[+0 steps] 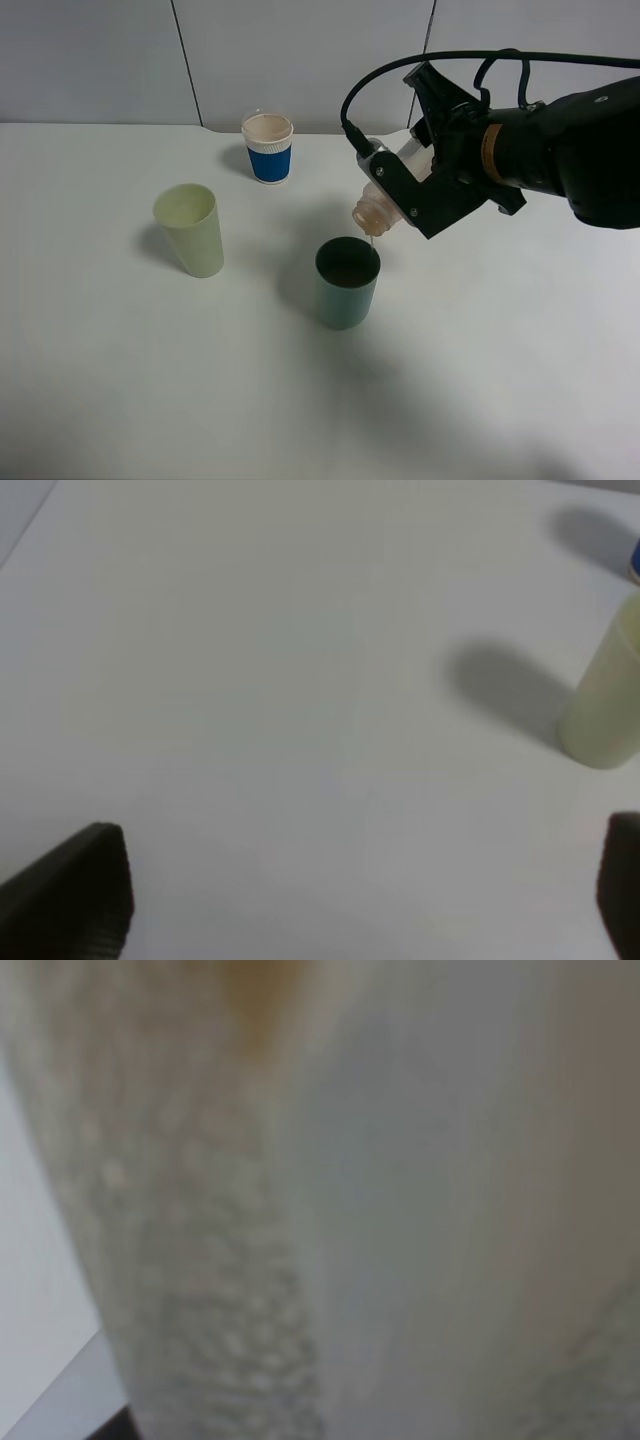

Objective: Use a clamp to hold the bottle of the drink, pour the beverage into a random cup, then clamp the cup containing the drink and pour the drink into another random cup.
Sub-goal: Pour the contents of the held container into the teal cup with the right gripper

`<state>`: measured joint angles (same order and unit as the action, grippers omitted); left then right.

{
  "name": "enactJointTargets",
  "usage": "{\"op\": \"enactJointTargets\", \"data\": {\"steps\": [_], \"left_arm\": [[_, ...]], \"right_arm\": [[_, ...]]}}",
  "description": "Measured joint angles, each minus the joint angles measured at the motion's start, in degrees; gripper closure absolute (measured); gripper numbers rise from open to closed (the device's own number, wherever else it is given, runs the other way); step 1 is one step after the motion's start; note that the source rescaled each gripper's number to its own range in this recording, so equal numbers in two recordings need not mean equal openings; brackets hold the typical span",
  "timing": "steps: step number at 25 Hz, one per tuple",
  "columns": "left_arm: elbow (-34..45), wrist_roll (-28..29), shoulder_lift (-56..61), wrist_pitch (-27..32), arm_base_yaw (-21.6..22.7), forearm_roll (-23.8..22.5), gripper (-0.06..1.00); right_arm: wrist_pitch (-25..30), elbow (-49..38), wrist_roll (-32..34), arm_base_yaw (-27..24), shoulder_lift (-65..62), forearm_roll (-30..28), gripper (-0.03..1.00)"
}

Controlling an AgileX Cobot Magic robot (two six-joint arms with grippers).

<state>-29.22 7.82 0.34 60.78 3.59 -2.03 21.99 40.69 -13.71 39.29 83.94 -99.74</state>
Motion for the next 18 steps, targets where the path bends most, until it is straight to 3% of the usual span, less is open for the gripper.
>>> {"op": "enactJointTargets", "data": {"steps": [18], "left_arm": [[0.00, 0.00, 0.00, 0.00, 0.00, 0.00, 0.15]], "right_arm": [[-1.15, 0.00, -0.41, 0.18, 0.00, 0.00, 0.97]]}}
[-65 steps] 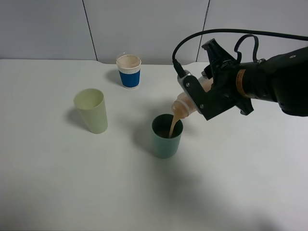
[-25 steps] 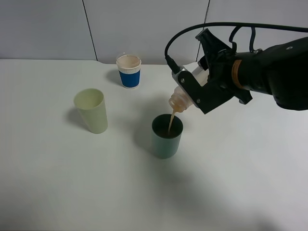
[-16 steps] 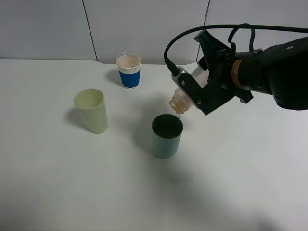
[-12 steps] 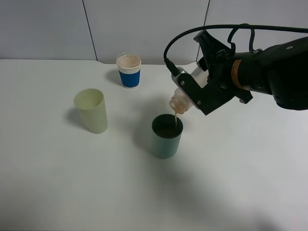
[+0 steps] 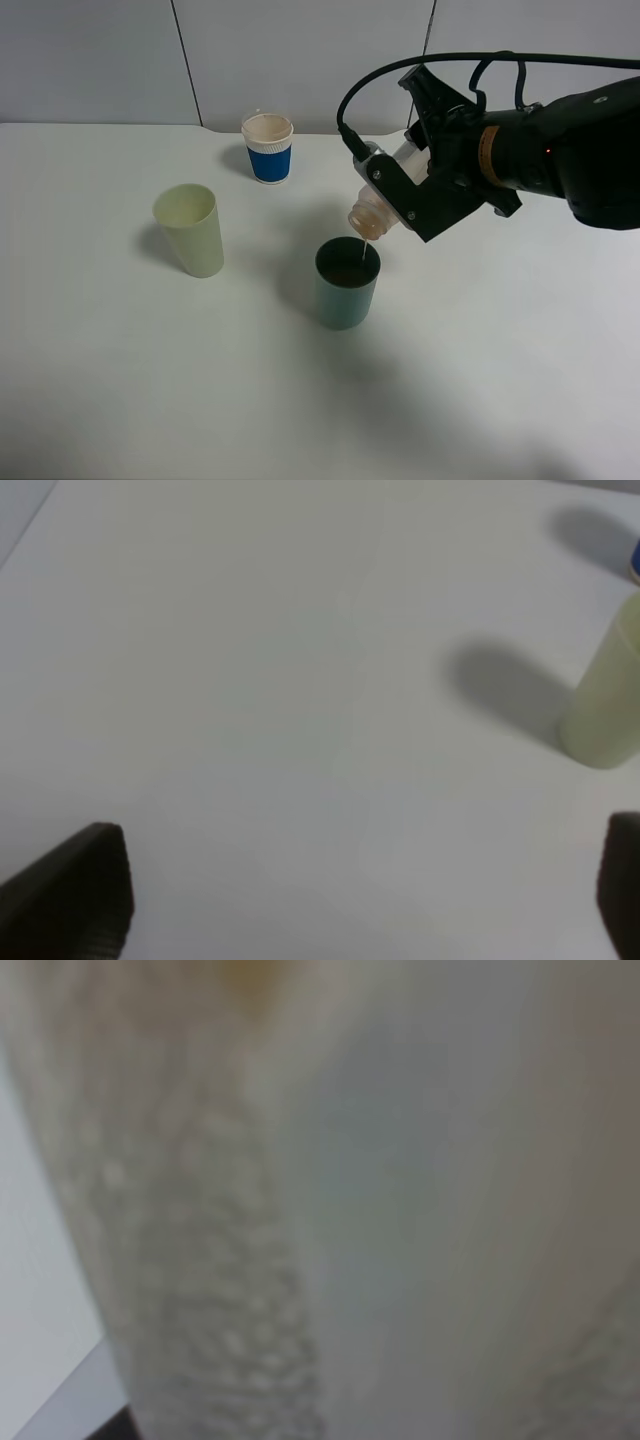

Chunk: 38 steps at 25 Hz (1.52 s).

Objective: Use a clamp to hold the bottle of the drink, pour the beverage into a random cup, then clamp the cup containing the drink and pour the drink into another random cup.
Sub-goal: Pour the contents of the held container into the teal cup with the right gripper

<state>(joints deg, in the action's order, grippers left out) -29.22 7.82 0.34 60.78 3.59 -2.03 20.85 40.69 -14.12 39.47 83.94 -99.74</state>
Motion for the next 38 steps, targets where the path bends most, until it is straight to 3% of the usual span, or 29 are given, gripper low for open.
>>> {"op": "enactJointTargets", "data": {"steps": [22, 38], "left_arm": [[0.00, 0.00, 0.00, 0.00, 0.00, 0.00, 0.15], [0.00, 0.00, 0.00, 0.00, 0.00, 0.00, 0.15]], "right_arm": [[-0.35, 0.05, -0.23, 1.99, 0.00, 0.00, 0.97], [-0.30, 0.05, -4.44, 1.99, 0.00, -0.05, 0.97]]}}
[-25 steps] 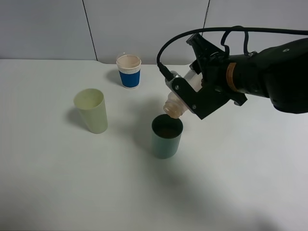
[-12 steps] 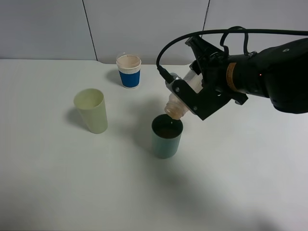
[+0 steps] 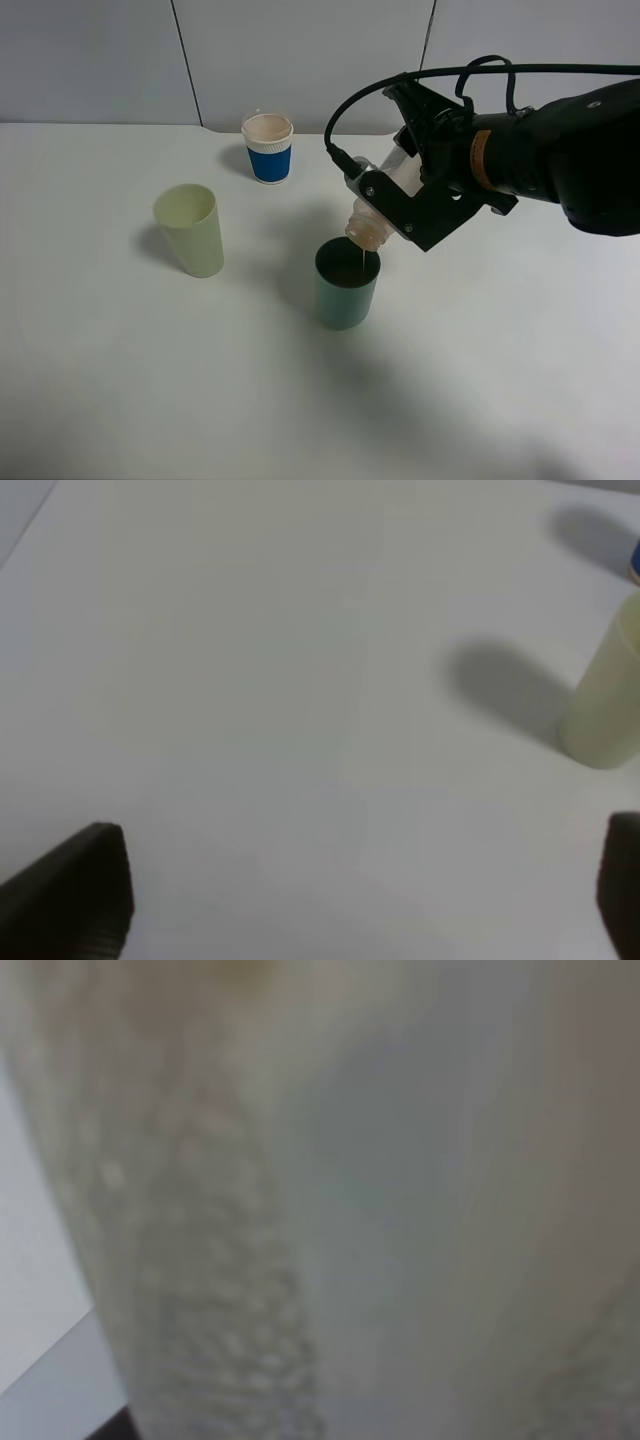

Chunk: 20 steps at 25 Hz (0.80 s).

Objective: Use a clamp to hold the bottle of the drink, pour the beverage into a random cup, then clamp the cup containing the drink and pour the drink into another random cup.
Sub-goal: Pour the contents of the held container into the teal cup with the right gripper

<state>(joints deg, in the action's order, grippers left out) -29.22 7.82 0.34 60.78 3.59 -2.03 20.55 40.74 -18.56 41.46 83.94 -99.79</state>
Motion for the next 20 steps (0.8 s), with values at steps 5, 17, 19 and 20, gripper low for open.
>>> {"op": "enactJointTargets", "data": {"steps": [5, 17, 19, 20], "left_arm": [[0.00, 0.00, 0.00, 0.00, 0.00, 0.00, 0.15], [0.00, 0.00, 0.00, 0.00, 0.00, 0.00, 0.15], [0.00, 0.00, 0.00, 0.00, 0.00, 0.00, 0.15], [0.00, 0.00, 0.00, 0.00, 0.00, 0.00, 0.15]], "right_arm": [[0.04, 0.01, 0.00, 0.00, 0.00, 0.00, 0.97], [-0.21, 3.01, 0.00, 0.00, 0.00, 0.00, 0.97], [-0.42, 3.01, 0.00, 0.00, 0.00, 0.00, 0.97], [-0.41, 3.01, 0.00, 0.00, 0.00, 0.00, 0.97]]}}
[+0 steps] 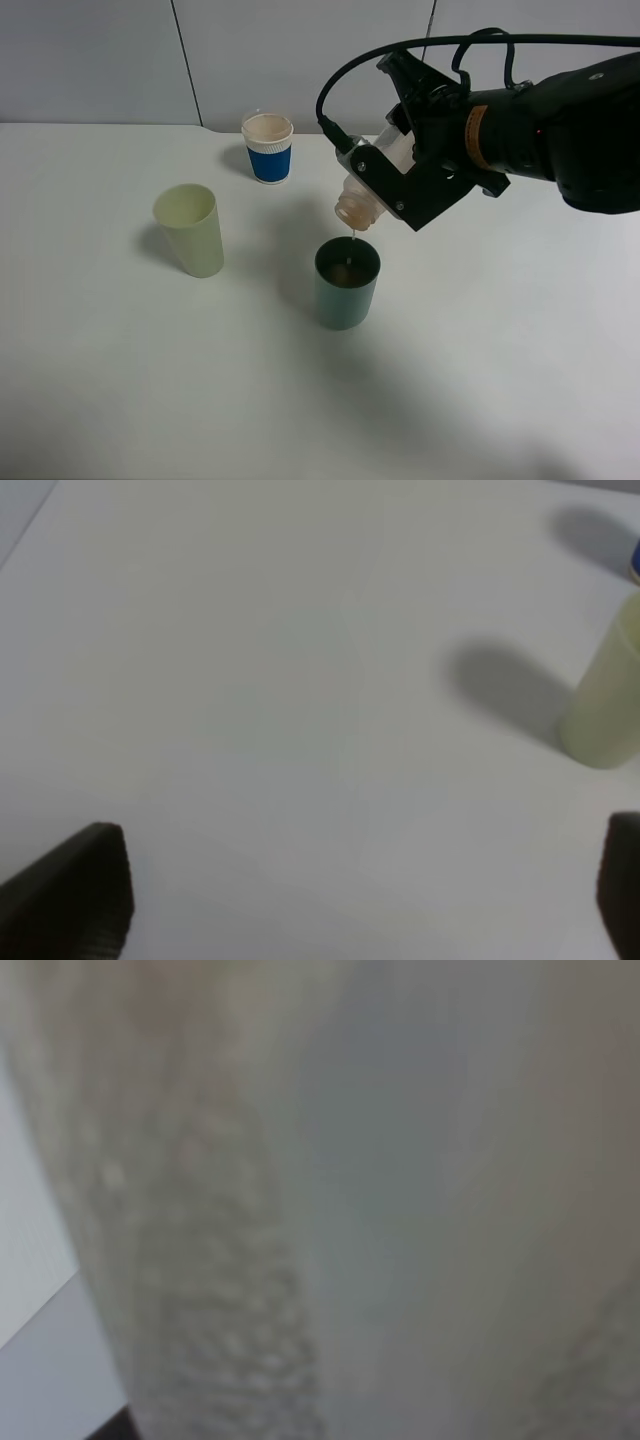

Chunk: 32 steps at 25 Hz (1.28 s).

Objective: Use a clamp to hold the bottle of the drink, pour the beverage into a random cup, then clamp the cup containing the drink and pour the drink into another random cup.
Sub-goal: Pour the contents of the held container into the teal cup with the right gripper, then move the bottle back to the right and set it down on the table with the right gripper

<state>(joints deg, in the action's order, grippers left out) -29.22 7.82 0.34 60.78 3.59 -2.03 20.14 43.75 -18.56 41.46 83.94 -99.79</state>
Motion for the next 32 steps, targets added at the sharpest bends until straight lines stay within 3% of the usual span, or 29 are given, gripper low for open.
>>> {"op": "enactJointTargets", "data": {"steps": [14, 24, 25, 29, 30, 32], "left_arm": [[0.00, 0.00, 0.00, 0.00, 0.00, 0.00, 0.15], [0.00, 0.00, 0.00, 0.00, 0.00, 0.00, 0.15], [0.00, 0.00, 0.00, 0.00, 0.00, 0.00, 0.15], [0.00, 0.00, 0.00, 0.00, 0.00, 0.00, 0.15], [0.00, 0.00, 0.00, 0.00, 0.00, 0.00, 0.15], [0.00, 0.00, 0.00, 0.00, 0.00, 0.00, 0.15]], "right_arm": [[0.00, 0.00, 2.16, 0.00, 0.00, 1.02, 0.97], [-0.04, 0.00, 7.22, 0.00, 0.00, 16.47, 0.97], [-0.58, 0.00, 10.70, -0.72, 0.00, 22.14, 0.97], [-1.71, 0.00, 16.50, -3.69, 0.00, 25.47, 0.97], [-6.11, 0.00, 25.07, -8.59, 0.00, 26.94, 0.97], [-10.76, 0.00, 30.55, -11.91, 0.00, 27.20, 0.97]]}}
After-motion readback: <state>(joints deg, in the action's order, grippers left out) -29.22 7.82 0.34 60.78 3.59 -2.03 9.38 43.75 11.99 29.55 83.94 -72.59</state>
